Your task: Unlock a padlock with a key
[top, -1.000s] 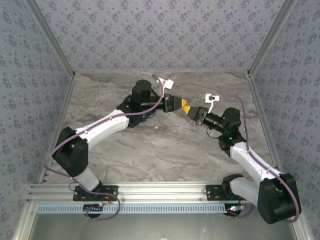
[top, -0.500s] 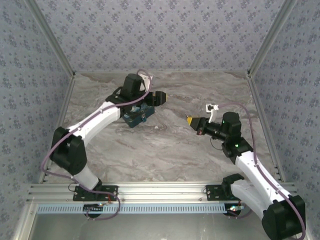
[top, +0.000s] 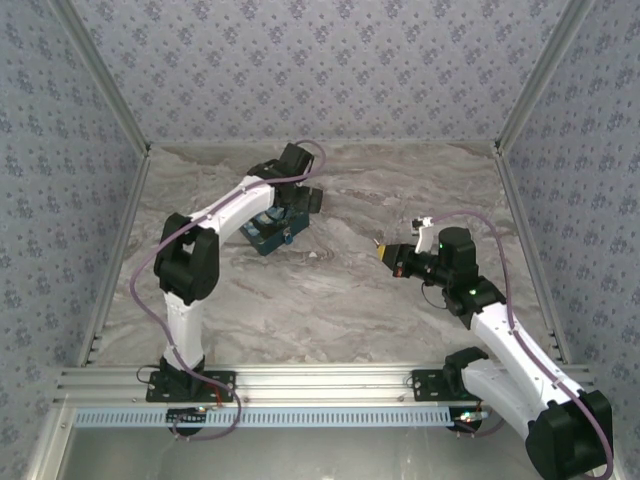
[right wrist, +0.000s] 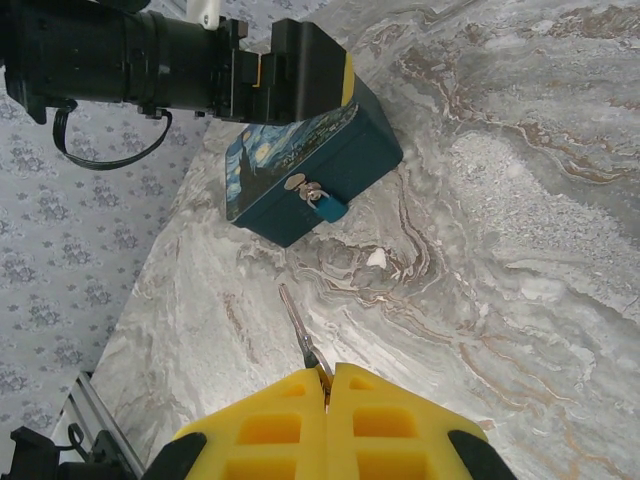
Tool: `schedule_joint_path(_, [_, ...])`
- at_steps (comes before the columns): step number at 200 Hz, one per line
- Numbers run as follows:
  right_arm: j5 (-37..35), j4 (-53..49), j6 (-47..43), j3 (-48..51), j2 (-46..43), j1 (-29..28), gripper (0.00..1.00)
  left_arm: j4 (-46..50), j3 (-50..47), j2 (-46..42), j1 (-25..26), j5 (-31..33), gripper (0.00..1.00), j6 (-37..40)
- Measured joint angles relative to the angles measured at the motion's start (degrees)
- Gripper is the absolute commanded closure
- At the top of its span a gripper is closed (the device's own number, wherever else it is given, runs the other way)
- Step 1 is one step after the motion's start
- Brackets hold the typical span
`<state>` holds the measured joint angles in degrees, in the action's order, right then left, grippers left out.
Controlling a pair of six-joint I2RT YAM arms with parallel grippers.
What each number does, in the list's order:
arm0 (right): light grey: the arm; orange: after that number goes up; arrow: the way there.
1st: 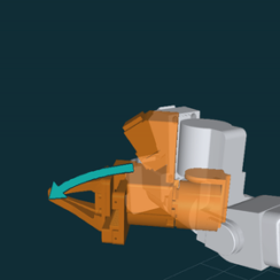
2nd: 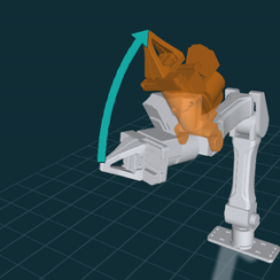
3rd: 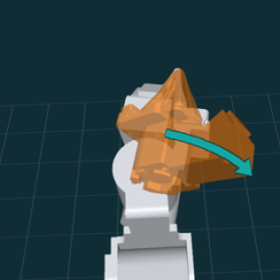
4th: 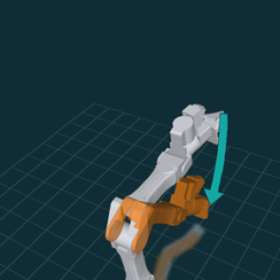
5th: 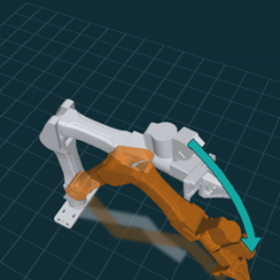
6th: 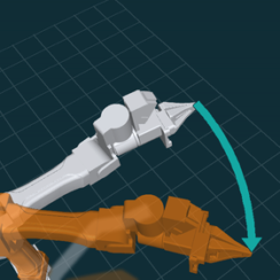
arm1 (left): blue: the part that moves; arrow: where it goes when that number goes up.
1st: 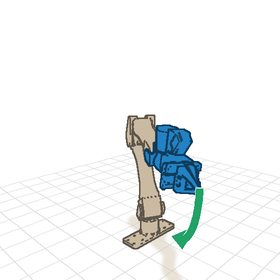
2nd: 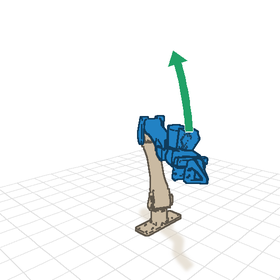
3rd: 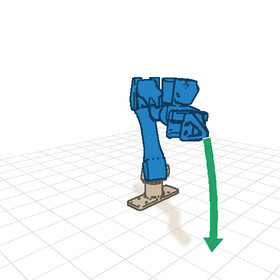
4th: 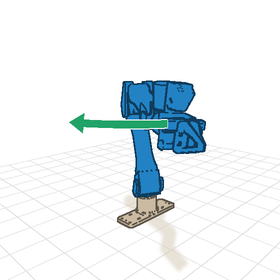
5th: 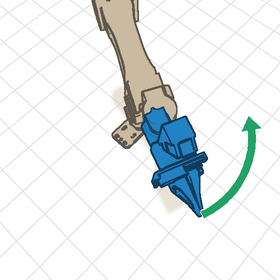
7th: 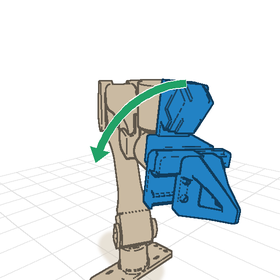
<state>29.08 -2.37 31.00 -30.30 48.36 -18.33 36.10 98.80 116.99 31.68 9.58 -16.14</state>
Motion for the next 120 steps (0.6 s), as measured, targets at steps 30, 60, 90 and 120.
schedule_joint_path(30, [-0.4, -0.2, 0.0, 0.0, 0.0, -0.2, 0.99, 1.3, 1.8, 1.9, -0.6, 0.2, 0.01, 0.2])
schedule_joint_path(60, [-0.9, -0.5, 0.0, 0.0, 0.0, -0.2, 0.99, 1.3, 2.3, 2.6, -1.0, -1.6, 0.02, 0.2])
schedule_joint_path(90, [-1.3, -0.5, 0.0, 0.0, 0.0, -0.2, 0.99, 0.2, 1.7, 2.6, -0.9, -4.4, 0.03, 0.1])
schedule_joint_path(120, [-1.3, -0.5, 0.0, 0.0, 0.0, -0.2, 0.99, -2.1, -0.2, 2.1, -0.4, -4.8, 0.04, 0.3])
